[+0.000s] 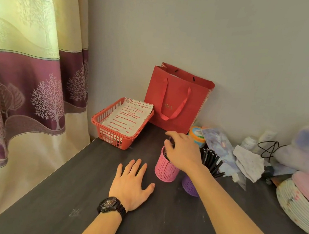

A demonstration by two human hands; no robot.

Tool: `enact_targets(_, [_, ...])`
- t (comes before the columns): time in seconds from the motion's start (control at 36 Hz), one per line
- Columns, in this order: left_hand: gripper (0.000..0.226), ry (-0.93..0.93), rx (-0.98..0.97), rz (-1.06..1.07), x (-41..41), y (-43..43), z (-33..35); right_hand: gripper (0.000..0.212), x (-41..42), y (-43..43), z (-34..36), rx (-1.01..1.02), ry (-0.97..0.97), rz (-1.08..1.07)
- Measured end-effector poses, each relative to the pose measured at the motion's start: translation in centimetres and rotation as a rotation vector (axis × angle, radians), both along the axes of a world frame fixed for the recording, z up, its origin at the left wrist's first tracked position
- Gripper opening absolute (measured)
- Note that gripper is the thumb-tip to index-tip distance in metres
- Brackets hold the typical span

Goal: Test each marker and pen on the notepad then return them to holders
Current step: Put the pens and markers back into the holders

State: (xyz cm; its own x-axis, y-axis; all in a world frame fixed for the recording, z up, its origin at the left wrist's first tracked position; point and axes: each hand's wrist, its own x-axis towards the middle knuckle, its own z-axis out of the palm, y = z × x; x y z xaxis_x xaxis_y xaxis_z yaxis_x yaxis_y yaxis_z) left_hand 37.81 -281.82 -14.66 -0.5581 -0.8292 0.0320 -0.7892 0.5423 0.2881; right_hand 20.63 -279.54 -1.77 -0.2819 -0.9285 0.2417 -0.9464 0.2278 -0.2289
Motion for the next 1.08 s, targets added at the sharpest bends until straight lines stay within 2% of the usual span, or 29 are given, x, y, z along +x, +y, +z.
enact_targets(0.11, [0.085,0.008,-0.004,-0.003,0.0,0.1,0.0,0.036,0.3,-0.2,-0.4,0.006,0.066,0.023])
enact_targets(0.28, [0.085,0.013,-0.004,-0.003,0.0,0.1,-0.2,0.02,0.7,0.0,-1.7,-0.251,0.083,-0.061])
enact_targets(0.42, [0.085,0.011,-0.006,-0.004,0.0,0.1,-0.2,0.026,0.7,-0.6,-1.1,-0.064,0.132,-0.073])
enact_targets(0.53, [0.086,0.015,-0.005,-0.001,-0.1,0.0,-0.2,0.02,0.2,-1.5,-0.1,0.087,-0.036,0.099])
enact_targets(0.58, [0.086,0.016,-0.012,-0.001,0.0,0.0,-0.3,0.023,-0.4,-1.7,0.0,0.04,-0.077,0.071])
enact_targets(0.67, [0.085,0.018,-0.022,0.005,0.0,0.0,-0.3,0.034,-1.0,-1.9,-0.6,-0.089,-0.043,-0.06])
enact_targets(0.83, [0.085,0.018,-0.013,0.002,0.0,0.1,-0.3,0.033,-0.8,-1.9,-1.0,-0.214,0.004,-0.147])
enact_targets(0.92, [0.084,0.02,-0.011,0.003,-0.1,0.0,-0.2,0.035,-0.6,-1.8,-1.4,-0.165,-0.023,-0.074])
enact_targets(1.0, [0.083,0.023,-0.012,0.003,-0.1,0.0,-0.2,0.029,-0.8,-2.0,-1.3,-0.116,-0.082,0.006])
enact_targets(1.08, [0.083,0.021,-0.01,0.002,0.0,0.0,-0.1,0.029,-1.2,-2.2,-1.0,-0.144,-0.07,-0.041])
